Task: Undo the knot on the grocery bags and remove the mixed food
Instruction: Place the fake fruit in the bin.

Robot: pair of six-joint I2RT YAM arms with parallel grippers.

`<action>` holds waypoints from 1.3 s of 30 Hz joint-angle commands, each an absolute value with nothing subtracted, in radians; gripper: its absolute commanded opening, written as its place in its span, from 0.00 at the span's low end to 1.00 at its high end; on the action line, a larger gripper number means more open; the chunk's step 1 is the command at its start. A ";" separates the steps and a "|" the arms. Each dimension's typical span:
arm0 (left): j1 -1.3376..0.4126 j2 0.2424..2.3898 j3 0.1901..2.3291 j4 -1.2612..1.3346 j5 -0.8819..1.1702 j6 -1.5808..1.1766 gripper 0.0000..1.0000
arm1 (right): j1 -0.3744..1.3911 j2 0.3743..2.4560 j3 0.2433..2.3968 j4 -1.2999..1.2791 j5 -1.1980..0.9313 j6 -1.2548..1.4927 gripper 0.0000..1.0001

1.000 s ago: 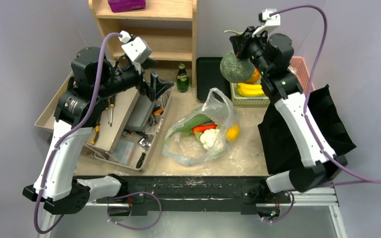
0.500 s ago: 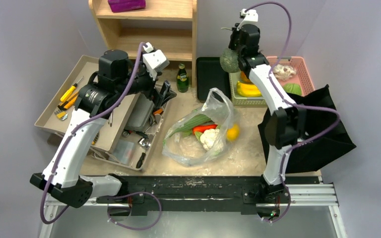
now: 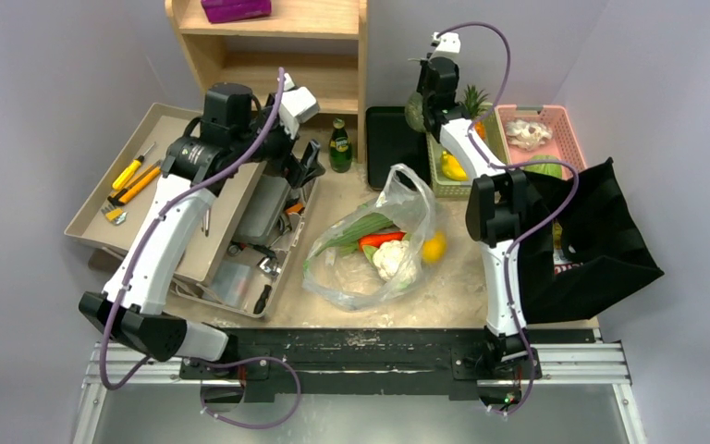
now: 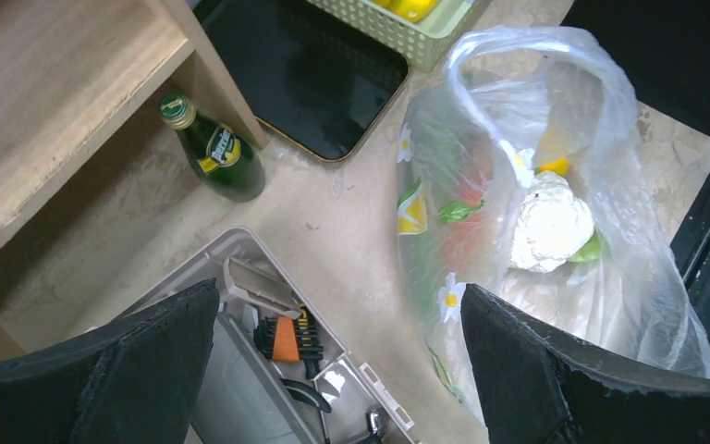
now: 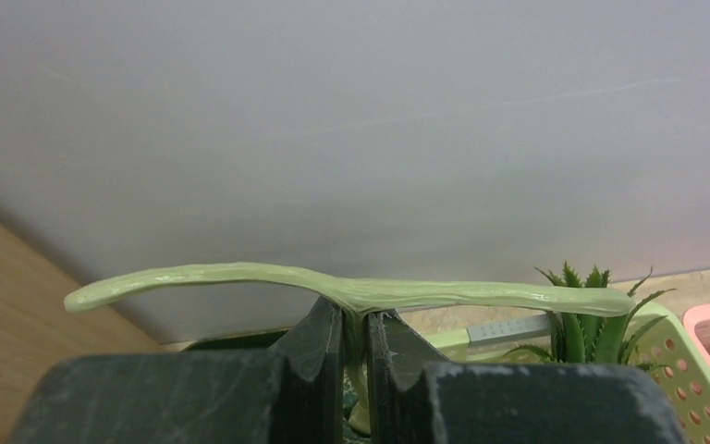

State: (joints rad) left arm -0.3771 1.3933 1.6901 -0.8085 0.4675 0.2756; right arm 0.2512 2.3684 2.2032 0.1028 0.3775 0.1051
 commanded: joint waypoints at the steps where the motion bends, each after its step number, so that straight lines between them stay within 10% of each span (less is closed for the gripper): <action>1: -0.316 1.434 1.722 -0.766 0.569 0.278 1.00 | 0.238 2.380 2.272 0.220 0.432 0.070 0.00; 22: -0.245 1.461 1.725 -0.802 0.571 0.257 1.00 | 0.151 2.313 2.084 0.335 0.412 0.023 0.00; 29: -0.245 1.476 1.716 -0.821 0.601 0.336 1.00 | 0.152 2.359 2.165 0.251 0.359 0.024 0.44; 39: -0.244 1.502 1.702 -0.827 0.681 0.337 1.00 | 0.154 2.148 1.999 0.215 0.266 0.070 0.83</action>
